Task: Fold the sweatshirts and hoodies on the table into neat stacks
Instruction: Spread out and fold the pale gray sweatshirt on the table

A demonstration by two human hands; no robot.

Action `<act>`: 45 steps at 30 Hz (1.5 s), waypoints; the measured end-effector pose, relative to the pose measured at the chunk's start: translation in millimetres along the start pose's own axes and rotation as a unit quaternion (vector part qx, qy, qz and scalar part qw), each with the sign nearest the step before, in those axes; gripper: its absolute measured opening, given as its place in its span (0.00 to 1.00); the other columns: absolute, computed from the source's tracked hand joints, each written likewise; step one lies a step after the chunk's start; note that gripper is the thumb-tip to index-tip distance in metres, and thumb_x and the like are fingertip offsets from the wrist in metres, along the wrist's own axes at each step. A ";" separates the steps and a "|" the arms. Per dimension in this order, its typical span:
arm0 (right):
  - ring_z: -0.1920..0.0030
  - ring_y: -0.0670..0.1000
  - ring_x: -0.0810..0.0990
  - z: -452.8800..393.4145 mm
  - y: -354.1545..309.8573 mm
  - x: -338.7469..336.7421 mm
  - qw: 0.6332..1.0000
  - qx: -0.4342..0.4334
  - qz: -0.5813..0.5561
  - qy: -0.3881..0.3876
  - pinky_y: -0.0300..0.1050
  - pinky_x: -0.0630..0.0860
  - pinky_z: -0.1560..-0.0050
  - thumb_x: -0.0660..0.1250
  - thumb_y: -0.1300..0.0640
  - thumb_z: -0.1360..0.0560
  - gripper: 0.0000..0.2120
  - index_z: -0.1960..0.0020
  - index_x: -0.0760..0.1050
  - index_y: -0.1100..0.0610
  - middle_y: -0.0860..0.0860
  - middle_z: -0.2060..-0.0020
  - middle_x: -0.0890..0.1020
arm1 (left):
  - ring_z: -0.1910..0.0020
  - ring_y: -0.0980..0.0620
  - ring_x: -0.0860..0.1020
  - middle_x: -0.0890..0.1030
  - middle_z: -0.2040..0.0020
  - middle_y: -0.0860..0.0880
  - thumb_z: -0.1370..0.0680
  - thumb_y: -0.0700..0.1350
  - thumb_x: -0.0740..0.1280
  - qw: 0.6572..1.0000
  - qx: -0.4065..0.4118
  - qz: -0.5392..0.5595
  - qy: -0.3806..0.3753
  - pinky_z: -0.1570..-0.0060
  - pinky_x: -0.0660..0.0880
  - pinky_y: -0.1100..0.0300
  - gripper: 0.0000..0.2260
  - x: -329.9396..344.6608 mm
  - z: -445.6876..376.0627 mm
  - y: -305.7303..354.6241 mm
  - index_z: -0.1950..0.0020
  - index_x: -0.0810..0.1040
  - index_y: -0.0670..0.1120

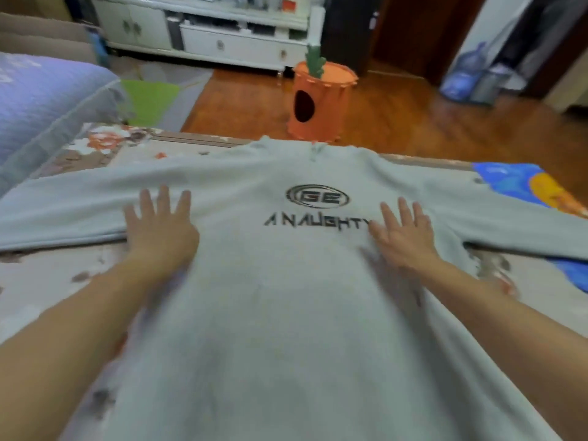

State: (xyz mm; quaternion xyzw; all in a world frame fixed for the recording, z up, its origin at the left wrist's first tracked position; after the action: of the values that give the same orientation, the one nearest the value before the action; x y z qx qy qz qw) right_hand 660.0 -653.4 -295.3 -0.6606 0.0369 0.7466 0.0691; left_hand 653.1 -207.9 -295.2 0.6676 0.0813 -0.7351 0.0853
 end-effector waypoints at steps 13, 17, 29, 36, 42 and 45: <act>0.30 0.72 0.66 112.7 158.5 27.3 0.997 0.040 -0.006 0.072 0.68 0.65 0.33 0.50 0.47 0.18 0.27 0.27 0.65 0.63 0.71 0.29 0.66 | 0.18 0.39 0.47 0.49 0.16 0.45 0.16 0.63 0.47 0.998 0.000 0.037 -0.047 0.21 0.45 0.40 0.27 61.7 176.6 3.6 0.17 0.50 0.60; 0.42 0.75 0.72 153.5 160.5 8.7 0.983 0.085 -0.061 0.151 0.70 0.73 0.45 0.58 0.64 0.22 0.18 0.33 0.64 0.69 0.75 0.41 0.71 | 0.29 0.30 0.65 0.63 0.25 0.33 0.16 0.56 0.54 0.996 -0.076 0.023 0.031 0.31 0.65 0.35 0.24 41.8 215.3 -28.0 0.20 0.60 0.52; 0.48 0.69 0.77 188.4 160.4 2.8 0.987 0.011 0.074 0.142 0.58 0.74 0.56 0.58 0.66 0.24 0.12 0.40 0.67 0.59 0.66 0.43 0.73 | 0.42 0.33 0.76 0.74 0.35 0.37 0.18 0.41 0.55 0.996 0.008 -0.058 0.066 0.51 0.74 0.41 0.14 19.9 244.4 -40.1 0.33 0.67 0.49; 0.22 0.63 0.59 144.6 75.5 28.5 0.981 -0.178 0.080 -0.002 0.60 0.54 0.22 0.34 0.33 0.24 0.43 0.20 0.59 0.56 0.62 0.21 0.61 | 0.42 0.30 0.80 0.81 0.37 0.36 0.23 0.50 0.59 0.955 0.292 -0.027 0.048 0.44 0.77 0.34 0.19 8.7 226.2 103.8 0.38 0.80 0.43; 0.40 0.60 0.76 90.9 57.7 -28.9 0.991 -0.128 -0.023 0.032 0.52 0.73 0.41 0.49 0.38 0.21 0.26 0.43 0.80 0.52 0.56 0.44 0.79 | 0.22 0.45 0.63 0.67 0.22 0.46 0.20 0.66 0.45 0.949 0.304 0.078 0.002 0.23 0.57 0.52 0.32 -13.1 138.3 161.4 0.22 0.69 0.55; 0.45 0.60 0.77 24.6 32.0 -82.7 0.986 -0.124 -0.053 0.095 0.52 0.76 0.46 0.56 0.48 0.18 0.18 0.43 0.80 0.56 0.57 0.47 0.80 | 0.20 0.45 0.59 0.64 0.20 0.45 0.15 0.60 0.53 0.958 0.257 0.124 0.012 0.22 0.56 0.50 0.24 -40.4 52.2 183.5 0.20 0.65 0.54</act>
State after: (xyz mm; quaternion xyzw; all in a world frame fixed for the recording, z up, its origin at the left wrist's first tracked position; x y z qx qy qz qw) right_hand 640.7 -685.9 -211.4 -0.7332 -0.0851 0.6743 0.0222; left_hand 649.3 -397.8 -251.0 0.6810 -0.1931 -0.7064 0.0002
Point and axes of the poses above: each hand's wrist, its own z-axis away from the middle knuckle, its own x-axis out of the palm, y = z × x, the point moved 8 cm from there along -z, towards the middle knuckle
